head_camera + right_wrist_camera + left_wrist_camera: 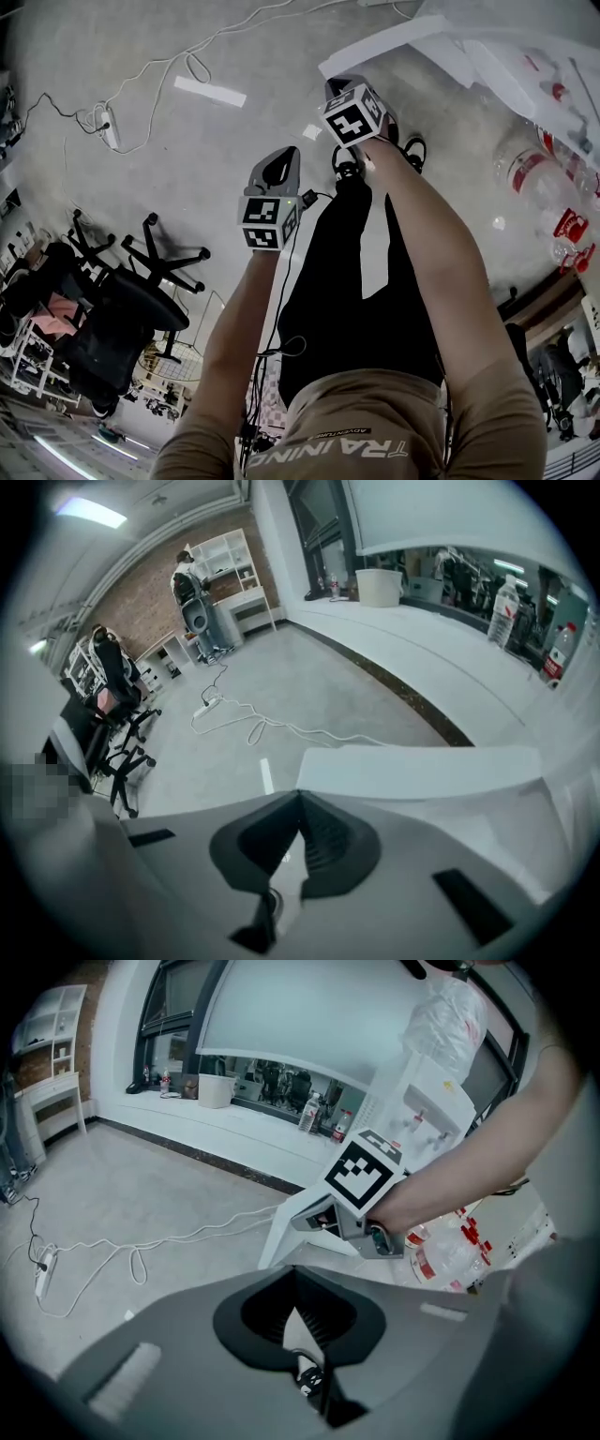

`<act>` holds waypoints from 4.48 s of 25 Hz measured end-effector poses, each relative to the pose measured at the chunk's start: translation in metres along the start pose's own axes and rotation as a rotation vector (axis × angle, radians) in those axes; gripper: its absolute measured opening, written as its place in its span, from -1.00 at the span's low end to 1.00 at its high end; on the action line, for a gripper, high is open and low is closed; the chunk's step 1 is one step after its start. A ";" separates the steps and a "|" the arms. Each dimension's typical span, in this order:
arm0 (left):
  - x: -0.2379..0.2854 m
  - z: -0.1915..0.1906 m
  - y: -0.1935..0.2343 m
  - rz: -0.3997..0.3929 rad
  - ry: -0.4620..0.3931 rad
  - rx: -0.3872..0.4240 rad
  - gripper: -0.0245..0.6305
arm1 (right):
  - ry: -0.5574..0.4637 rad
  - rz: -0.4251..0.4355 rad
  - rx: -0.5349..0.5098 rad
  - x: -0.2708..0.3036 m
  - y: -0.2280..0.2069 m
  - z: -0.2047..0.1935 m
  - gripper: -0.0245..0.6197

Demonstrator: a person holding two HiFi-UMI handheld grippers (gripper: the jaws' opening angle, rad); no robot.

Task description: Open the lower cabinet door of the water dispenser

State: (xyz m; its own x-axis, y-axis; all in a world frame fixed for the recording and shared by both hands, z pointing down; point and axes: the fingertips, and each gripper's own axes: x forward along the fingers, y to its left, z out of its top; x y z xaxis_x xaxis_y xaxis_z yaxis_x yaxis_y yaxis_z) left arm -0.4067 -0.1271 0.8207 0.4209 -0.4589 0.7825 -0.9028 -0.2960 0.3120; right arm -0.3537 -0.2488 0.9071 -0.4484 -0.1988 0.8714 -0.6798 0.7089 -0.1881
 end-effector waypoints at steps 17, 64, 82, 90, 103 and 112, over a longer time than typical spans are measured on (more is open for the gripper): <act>-0.016 0.048 -0.086 -0.054 -0.074 0.061 -0.95 | -0.130 -0.050 0.037 -0.153 -0.016 -0.036 -0.90; -0.401 0.417 -0.330 -0.204 -0.785 0.311 -0.95 | -1.004 -0.294 -0.022 -0.785 0.016 0.159 -0.90; -0.454 0.426 -0.353 -0.217 -0.880 0.384 -0.95 | -1.020 -0.292 -0.049 -0.804 0.041 0.169 -0.90; -0.450 0.434 -0.369 -0.235 -0.872 0.448 -0.95 | -1.040 -0.318 -0.013 -0.815 0.027 0.155 -0.90; -0.437 0.421 -0.358 -0.188 -0.820 0.481 -0.95 | -0.942 -0.327 -0.056 -0.791 0.031 0.153 -0.90; -0.448 0.423 -0.349 -0.166 -0.845 0.463 -0.95 | -0.901 -0.324 -0.094 -0.782 0.040 0.152 -0.90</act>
State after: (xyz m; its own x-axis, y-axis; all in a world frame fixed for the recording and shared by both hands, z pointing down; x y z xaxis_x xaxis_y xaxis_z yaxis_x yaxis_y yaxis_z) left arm -0.2426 -0.1727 0.1336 0.6272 -0.7774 0.0477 -0.7783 -0.6279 -0.0003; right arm -0.1186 -0.1681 0.1493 -0.5509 -0.8122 0.1920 -0.8174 0.5715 0.0724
